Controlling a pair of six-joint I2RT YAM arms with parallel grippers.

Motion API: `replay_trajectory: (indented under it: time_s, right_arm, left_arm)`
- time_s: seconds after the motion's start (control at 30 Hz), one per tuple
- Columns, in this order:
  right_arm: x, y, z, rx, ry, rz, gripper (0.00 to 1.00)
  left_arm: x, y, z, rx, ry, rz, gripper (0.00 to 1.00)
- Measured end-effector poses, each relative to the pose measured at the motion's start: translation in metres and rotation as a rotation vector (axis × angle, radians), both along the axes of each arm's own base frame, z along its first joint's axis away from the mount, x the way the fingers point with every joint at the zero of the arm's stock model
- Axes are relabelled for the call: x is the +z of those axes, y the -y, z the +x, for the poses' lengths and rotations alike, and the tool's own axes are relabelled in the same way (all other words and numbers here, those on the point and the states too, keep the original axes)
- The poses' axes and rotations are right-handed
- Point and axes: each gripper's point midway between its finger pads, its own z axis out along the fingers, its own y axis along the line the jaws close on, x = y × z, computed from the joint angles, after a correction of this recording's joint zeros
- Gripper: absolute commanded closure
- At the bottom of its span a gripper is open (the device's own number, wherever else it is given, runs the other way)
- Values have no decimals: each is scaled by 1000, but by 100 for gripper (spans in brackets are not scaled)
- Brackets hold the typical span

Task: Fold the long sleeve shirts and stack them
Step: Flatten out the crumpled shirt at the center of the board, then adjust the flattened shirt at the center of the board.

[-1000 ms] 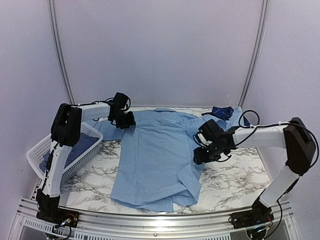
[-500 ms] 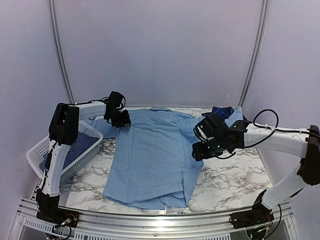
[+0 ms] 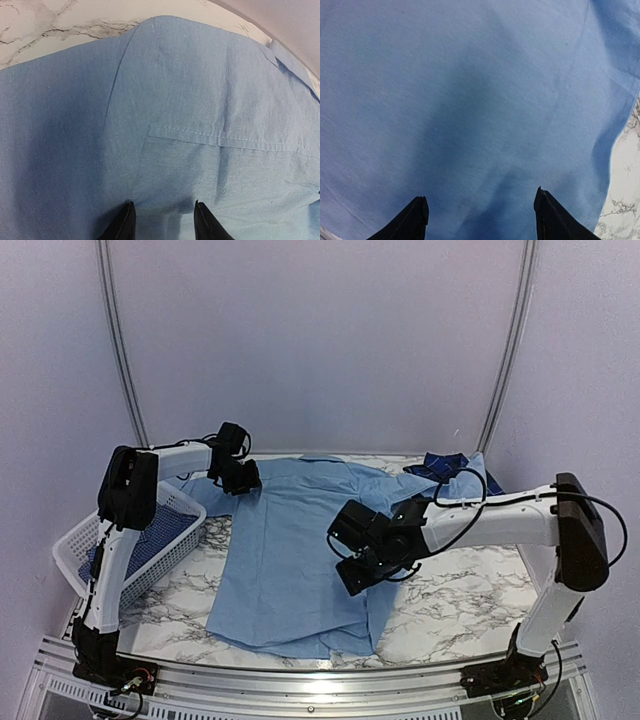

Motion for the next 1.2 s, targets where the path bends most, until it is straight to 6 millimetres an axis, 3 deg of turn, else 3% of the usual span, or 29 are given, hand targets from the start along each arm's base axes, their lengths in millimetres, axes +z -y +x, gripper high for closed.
replay_trajectory:
  time_s: [0.13,0.33,0.43,0.6,0.8,0.93,1.2]
  right_arm:
    - [-19,33,-17,-32,-41,-73,31]
    - [-42,109,-64,-124,-133,-151,32]
    - [-39,122,-71,-159,-144,-152,34]
    - [-13,103,-66,-137,-88,-88,40]
    - [19,50,-77,34,-19,3,41]
    - [7,35,-92,126,-30,-33,41]
    - [-16,40,-101,157,-60,-113,43]
  left_arm:
    - [0,-1,0,0,-2,-3,58]
    - [0,-3,2,-1,-5,-15,58]
    - [0,-3,3,1,-4,-17,58]
    - [0,-4,6,2,-2,-22,58]
    - [0,-4,6,2,-2,-22,58]
    - [0,-4,6,2,-2,-22,58]
    - [0,-4,6,2,-3,-22,58]
